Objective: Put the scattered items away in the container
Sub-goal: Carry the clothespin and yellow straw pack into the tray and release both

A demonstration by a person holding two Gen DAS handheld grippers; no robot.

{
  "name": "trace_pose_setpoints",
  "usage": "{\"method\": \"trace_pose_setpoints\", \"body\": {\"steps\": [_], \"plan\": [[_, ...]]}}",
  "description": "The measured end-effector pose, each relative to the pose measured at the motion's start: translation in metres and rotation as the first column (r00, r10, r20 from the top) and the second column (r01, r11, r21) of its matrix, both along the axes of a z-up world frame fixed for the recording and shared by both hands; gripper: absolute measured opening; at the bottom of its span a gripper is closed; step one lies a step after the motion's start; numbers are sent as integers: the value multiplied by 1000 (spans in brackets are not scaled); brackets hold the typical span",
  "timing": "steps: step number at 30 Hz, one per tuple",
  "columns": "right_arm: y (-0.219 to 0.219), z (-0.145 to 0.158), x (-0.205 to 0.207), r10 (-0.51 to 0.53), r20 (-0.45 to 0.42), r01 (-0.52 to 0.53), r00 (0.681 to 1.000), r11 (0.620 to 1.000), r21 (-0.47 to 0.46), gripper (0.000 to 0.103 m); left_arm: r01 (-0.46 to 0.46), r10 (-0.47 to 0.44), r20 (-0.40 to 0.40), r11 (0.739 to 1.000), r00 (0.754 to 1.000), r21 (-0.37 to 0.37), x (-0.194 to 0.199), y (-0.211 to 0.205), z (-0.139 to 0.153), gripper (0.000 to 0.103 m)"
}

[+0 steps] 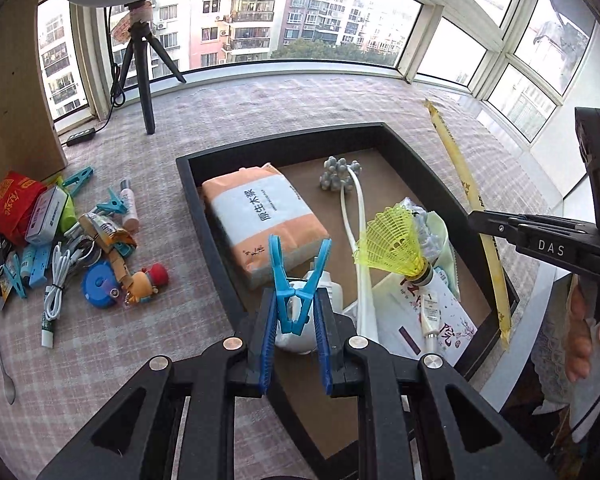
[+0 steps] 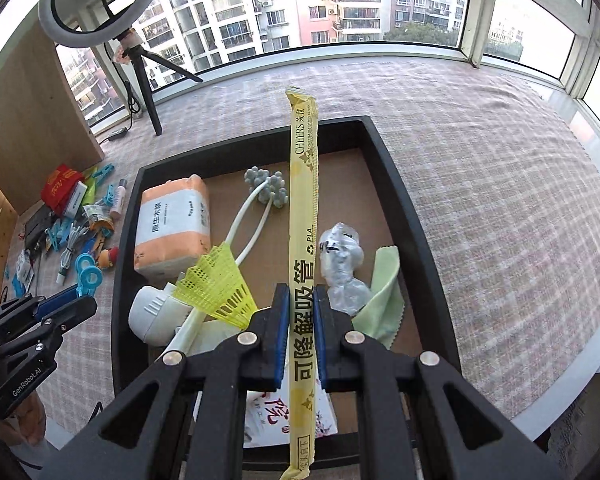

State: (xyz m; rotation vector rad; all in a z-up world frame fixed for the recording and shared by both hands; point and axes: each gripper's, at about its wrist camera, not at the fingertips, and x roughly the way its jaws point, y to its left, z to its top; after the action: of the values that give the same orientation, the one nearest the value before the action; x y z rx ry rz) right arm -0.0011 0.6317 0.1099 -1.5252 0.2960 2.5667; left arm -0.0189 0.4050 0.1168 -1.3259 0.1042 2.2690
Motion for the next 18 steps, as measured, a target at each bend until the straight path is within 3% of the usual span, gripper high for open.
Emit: {"method": "trace_pose_setpoints", "body": {"steps": [3, 4, 5, 6, 7, 18], "plan": [[14, -1, 1, -6, 1, 6, 1000, 1000, 3, 12, 22, -22, -6, 1000, 1000, -4, 0, 18, 4, 17], [17, -1, 0, 1, -1, -1, 1000, 1000, -3, 13, 32, -32, -4, 999, 999, -4, 0, 24, 4, 24], [21, -1, 0, 1, 3, -1, 1000, 1000, -1, 25, 36, -36, 2, 999, 999, -5, 0, 29, 4, 34], [23, -1, -1, -7, 6, 7, 1000, 1000, 6, 42, 31, -31, 5, 1000, 999, -4, -1, 32, 4, 59], [25, 0, -1, -9, -4, 9, 1000, 1000, 8, 47, 23, -23, -4, 1000, 1000, 6, 0, 33, 6, 65], [26, 2, -6, 27, -29, -27, 999, 1000, -9, 49, -39, 39, -9, 999, 999, -26, -1, 29, 2, 62]]}}
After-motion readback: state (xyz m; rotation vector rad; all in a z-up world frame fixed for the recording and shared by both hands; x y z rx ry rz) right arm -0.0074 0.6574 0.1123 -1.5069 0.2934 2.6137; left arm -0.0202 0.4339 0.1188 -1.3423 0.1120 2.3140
